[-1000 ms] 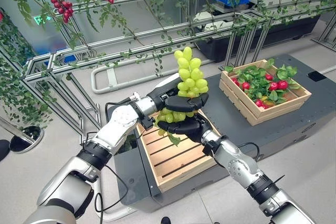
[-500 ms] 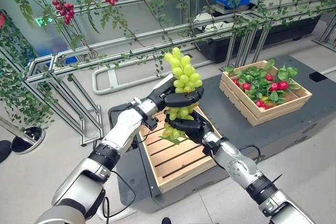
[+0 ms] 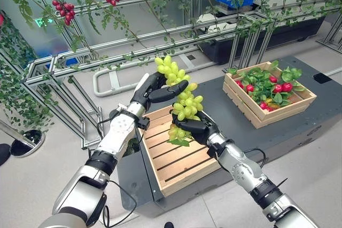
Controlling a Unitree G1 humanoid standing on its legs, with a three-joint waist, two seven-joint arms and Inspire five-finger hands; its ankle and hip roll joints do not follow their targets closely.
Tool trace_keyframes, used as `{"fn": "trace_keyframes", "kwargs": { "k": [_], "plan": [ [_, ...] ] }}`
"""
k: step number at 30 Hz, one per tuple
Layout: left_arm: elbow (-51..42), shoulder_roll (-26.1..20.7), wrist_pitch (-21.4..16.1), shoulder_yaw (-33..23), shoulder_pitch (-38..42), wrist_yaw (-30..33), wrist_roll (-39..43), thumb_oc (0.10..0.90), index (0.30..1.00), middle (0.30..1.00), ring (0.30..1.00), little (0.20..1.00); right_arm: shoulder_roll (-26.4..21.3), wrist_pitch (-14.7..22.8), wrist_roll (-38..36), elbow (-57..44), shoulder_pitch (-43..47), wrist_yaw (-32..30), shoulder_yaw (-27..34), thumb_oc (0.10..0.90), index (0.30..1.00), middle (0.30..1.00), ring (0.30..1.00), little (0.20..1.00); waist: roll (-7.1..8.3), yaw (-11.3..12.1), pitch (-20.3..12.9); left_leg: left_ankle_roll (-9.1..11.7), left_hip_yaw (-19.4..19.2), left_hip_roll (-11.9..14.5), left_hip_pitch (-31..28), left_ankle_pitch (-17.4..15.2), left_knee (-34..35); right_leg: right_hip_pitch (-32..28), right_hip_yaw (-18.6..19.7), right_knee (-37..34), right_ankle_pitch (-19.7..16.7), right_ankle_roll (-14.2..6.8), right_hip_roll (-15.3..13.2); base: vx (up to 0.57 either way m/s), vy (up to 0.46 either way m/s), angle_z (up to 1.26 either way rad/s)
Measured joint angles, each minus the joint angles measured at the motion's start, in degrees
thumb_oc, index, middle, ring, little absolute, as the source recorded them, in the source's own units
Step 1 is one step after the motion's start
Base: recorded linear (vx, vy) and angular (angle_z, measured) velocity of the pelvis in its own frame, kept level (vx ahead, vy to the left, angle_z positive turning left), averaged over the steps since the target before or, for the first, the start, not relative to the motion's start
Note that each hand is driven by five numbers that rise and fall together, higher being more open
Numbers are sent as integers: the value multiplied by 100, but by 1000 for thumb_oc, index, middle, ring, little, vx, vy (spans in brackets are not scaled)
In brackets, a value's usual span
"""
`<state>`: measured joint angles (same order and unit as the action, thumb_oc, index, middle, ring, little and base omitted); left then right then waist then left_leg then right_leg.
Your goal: Pick up the fruits from the basket on one side to the basket on the other side
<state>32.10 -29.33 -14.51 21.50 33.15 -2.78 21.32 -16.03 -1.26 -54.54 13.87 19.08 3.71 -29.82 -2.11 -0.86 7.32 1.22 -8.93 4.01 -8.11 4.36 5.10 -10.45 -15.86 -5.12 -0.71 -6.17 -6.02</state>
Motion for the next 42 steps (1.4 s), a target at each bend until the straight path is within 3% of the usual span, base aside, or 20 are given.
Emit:
{"fn": "trace_keyframes", "kwargs": {
  "k": [7,12,27,31,34,36,42],
  "plan": [
    [248,-5,308,-495,-324,856,-126,800,900,900,900,900,8,50,-1,2,-237,1,96,400,300,300,300,300,46,-136,-27,-4,-112,12,-13,-5,3,48,114,-1,-22,1,3,4,2,-9],
    [478,-36,566,-916,-570,1257,-137,800,900,900,900,900,-51,298,-10,2,-552,1,723,400,300,300,300,300,69,-138,-40,-4,-204,21,-12,-6,3,85,170,-2,-33,2,8,-1,-2,-6],
    [452,-65,492,-969,-1098,1099,-83,800,900,900,900,900,-156,416,36,-1,-1027,5,1188,400,300,300,300,300,77,-237,-43,-16,-395,31,-98,-38,41,128,411,-23,-75,-4,17,7,-7,-7],
    [-169,197,154,-1293,-1713,1003,269,800,900,900,900,900,-121,508,255,-14,-1452,9,1472,400,300,300,300,300,100,-301,-49,-17,-441,28,-92,-67,41,165,448,-23,-77,-10,12,13,-54,-8],
    [-1447,927,-245,-1688,-2900,842,572,800,900,900,900,900,75,777,314,-129,-2142,6,1934,400,300,300,300,300,128,-289,-48,-4,-487,31,-95,-113,20,204,490,-21,-71,-11,27,-15,-106,-10],
    [-1947,1192,-304,-1680,-3508,529,709,800,900,900,900,900,183,849,471,-224,-2472,5,2143,400,300,300,300,300,154,-282,-36,3,-544,42,-89,-132,5,271,568,-25,-73,-8,41,-23,-138,-18],
    [-2070,1333,-302,-1523,-4494,-180,1561,800,900,900,900,900,214,980,465,-316,-3218,4,2292,400,300,300,300,300,321,-296,-10,38,-570,132,-85,-153,41,300,588,-25,-22,73,122,6,-196,-5]
  ]
}}
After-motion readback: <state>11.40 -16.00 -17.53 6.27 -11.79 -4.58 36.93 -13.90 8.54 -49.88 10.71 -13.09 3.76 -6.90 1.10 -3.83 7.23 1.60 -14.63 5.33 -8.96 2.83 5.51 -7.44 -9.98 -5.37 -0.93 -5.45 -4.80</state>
